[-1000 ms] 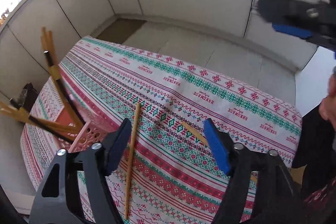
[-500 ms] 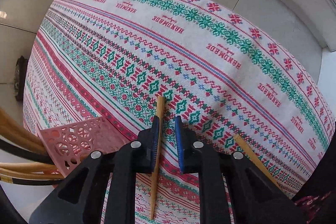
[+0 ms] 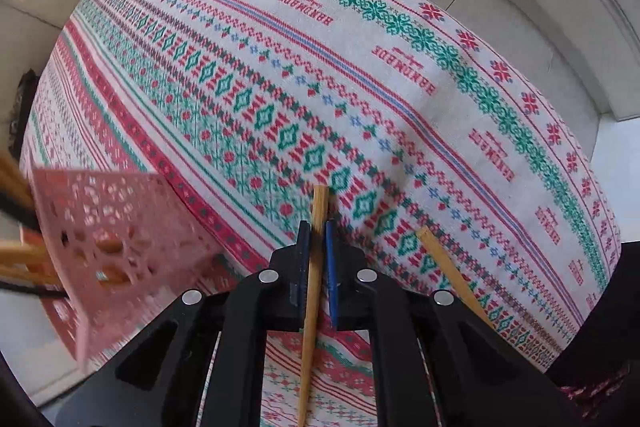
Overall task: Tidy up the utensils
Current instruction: 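Lift the wooden chopstick upright with the left tool over the pink cup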
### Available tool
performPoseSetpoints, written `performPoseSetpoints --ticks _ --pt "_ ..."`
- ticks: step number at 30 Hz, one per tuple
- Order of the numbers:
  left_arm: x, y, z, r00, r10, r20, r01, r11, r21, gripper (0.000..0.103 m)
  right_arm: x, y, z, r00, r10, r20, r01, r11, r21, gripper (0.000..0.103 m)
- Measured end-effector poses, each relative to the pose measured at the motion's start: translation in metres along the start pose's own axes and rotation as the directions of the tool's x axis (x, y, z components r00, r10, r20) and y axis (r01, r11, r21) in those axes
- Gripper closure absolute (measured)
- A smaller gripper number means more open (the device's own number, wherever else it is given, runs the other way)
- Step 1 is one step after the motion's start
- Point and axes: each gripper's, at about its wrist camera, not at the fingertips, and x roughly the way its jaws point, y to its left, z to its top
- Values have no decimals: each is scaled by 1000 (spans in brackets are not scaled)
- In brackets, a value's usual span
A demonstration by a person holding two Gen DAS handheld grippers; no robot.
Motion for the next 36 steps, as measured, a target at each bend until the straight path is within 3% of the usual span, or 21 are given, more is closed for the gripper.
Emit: performPoseSetpoints --ticks 4,8,12,18,19,20,22,25,31,36 --pt "-15 15 -47 992 -86 92 97 987 -125 97 30 21 -9 994 -61 -87 52 993 -102 7" --pt "-37 36 -98 964 -155 217 207 947 -245 97 62 51 -20 982 -125 -142 93 972 -216 7" --pt "-66 49 -147 920 -162 356 281 907 -314 97 88 76 -32 963 -216 -161 155 933 -325 17" --pt "-102 47 -182 869 -125 479 322 877 -355 97 132 92 -46 916 -306 -261 193 903 -384 28" --pt "-105 49 -186 863 -118 491 325 874 -361 97 133 97 -47 921 -322 -221 214 890 -403 38" --pt "-105 49 -190 857 -109 503 325 872 -366 97 134 100 -48 916 -346 -201 238 875 -422 41" --pt "-110 51 -199 846 -100 524 333 866 -373 97 134 102 -49 920 -358 -162 257 860 -441 67" --pt "-117 50 -214 824 -95 558 350 860 -371 97 133 98 -45 929 -329 -166 235 876 -421 95" --pt "-132 46 -218 793 -35 609 326 868 -375 97 122 87 -43 946 -258 -196 171 911 -375 95" --pt "-143 39 -218 782 34 623 271 881 -388 97 91 86 -41 973 -185 -138 126 927 -354 95"
